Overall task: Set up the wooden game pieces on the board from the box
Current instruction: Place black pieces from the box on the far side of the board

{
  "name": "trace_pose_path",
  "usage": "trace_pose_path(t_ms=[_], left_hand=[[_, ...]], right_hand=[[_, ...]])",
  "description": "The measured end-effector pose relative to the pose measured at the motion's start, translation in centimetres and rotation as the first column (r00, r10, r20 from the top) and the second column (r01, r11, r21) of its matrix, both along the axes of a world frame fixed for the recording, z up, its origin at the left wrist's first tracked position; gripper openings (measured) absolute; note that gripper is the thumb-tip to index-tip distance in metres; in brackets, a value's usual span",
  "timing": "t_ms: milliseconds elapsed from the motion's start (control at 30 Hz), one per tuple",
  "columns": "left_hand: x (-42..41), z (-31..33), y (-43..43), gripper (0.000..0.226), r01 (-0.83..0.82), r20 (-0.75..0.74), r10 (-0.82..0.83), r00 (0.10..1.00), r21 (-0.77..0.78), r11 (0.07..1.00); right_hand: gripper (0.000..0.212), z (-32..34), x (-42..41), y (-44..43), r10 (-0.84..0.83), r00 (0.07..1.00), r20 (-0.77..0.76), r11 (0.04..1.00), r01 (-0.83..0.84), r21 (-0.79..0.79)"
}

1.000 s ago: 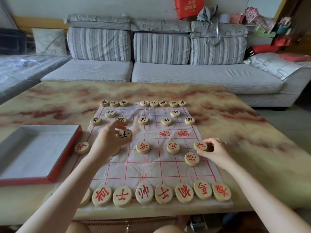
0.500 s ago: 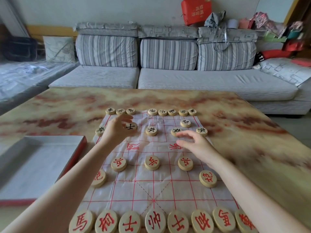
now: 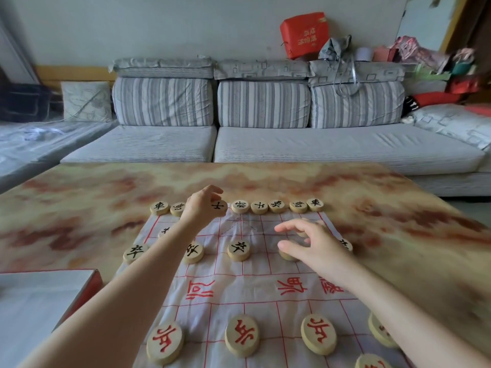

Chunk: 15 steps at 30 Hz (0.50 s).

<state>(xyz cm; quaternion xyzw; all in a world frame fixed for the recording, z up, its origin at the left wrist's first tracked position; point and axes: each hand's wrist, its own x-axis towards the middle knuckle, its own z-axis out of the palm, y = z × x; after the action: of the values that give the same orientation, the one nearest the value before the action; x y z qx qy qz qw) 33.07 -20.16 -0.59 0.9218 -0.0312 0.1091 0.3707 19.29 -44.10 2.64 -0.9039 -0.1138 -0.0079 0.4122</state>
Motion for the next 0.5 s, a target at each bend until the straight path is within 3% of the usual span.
trace_pose_path(t_ms=[500], left_hand=[[4.5, -2.5, -0.1, 0.048, 0.011, -0.001, -0.011, 1.0, 0.158, 0.987]], right_hand=[[0.026, -1.1, 0.0, 0.7, 0.083, 0.995, 0.049, 0.996, -0.082, -0.023]])
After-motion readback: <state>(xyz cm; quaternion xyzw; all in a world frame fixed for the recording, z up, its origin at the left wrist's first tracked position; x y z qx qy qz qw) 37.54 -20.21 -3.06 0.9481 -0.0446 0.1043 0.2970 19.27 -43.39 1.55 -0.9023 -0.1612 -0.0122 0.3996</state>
